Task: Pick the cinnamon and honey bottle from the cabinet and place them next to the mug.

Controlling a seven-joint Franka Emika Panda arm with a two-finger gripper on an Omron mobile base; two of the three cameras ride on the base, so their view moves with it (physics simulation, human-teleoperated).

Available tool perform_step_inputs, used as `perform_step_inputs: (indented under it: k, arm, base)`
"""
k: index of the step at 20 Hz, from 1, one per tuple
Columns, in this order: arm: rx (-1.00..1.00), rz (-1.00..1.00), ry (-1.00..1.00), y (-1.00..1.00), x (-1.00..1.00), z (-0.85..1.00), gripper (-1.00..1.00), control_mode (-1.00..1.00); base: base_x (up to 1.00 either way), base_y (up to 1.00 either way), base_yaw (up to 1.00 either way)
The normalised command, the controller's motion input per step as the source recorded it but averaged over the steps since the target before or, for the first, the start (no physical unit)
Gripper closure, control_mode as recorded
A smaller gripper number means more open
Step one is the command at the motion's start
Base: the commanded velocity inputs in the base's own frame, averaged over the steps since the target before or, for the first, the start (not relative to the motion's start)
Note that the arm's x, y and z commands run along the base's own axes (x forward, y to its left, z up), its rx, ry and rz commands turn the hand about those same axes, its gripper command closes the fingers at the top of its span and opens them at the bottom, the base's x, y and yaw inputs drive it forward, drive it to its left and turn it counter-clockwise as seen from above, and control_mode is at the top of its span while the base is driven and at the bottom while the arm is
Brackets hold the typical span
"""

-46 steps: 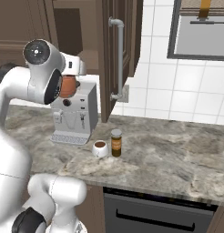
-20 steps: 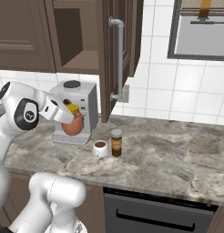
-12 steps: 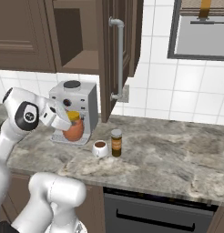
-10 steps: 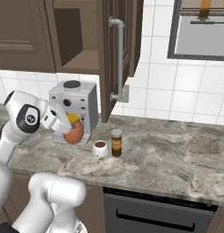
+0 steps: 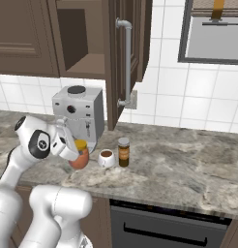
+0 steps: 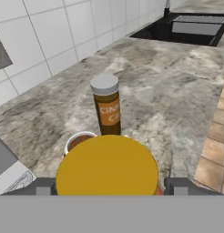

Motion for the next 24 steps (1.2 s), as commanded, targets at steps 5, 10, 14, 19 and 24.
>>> perform_step_inputs:
  k: [5,10,14,19,24]
  arm:
    - [0.04,0.0,0.0,0.0,0.0,-0.74,1.0,-1.0]
    - [0.0,0.0,0.0,0.0,0.0,-0.4,1.0,-1.0]
    - [0.0,0.0,0.0,0.01,0.04,0.0,1.0,-1.0]
    - [0.0,0.0,0.0,0.0,0.01,0.0,1.0,-1.0]
    - [-0.03,0.0,0.0,0.0,0.0,0.0,1.0,-1.0]
  base:
    - [0.0,0.0,0.0]
    - [0.0,0.0,0.0]
    - [0.0,0.0,0.0]
    - [0.0,0.0,0.0]
    - [0.0,0.0,0.0]
